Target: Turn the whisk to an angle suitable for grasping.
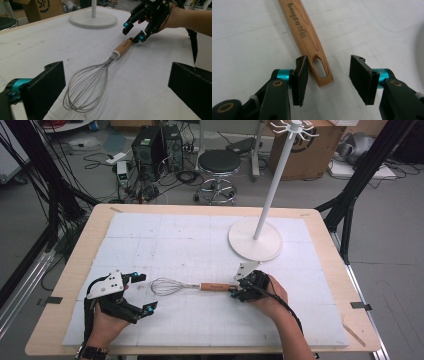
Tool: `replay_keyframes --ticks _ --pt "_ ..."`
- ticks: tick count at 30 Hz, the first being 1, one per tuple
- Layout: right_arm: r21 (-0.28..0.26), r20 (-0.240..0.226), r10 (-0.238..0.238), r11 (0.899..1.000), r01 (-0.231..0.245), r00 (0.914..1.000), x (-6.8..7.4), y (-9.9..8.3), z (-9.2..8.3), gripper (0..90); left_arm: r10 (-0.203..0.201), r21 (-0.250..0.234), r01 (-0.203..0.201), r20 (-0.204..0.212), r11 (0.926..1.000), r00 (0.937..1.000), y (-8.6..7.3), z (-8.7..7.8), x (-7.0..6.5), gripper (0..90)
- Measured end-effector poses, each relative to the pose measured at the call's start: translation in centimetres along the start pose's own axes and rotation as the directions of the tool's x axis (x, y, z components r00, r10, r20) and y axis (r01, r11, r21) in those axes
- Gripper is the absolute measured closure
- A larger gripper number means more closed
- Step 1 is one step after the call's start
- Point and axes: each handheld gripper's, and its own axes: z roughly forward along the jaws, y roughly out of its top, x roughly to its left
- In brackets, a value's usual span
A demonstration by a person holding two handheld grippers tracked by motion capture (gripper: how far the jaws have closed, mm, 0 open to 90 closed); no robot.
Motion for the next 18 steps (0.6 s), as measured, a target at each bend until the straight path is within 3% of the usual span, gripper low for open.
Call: replay_keyframes --ticks 3,6,15,18 --pt "-0.008 0.034 0.074 0.997 -0.074 0.9967 -0.8 -0.3 0.2 46.0 0.000 0.001 0.000 -0.001 1.0000 1.0000 0.0 0.0 0.0 1.7" --pt "-0.027 0.051 0.148 0.989 -0.146 0.9877 -1.3 -0.5 0.5 45.4 0.000 -0.001 0.000 -0.002 1.0000 1.0000 0.0 0.0 0.0 1.7" --pt "-0.029 0.043 0.144 0.989 -0.143 0.9886 -1.3 -0.6 0.6 46.3 -0.001 0.000 0.001 -0.007 1.0000 1.0000 -0.1 -0.1 0.1 1.7" --pt "-0.029 0.040 0.120 0.993 -0.118 0.9920 -1.2 -0.5 0.5 46.3 0.000 0.002 0.000 -0.004 1.0000 1.0000 -0.1 0.0 0.1 1.7"
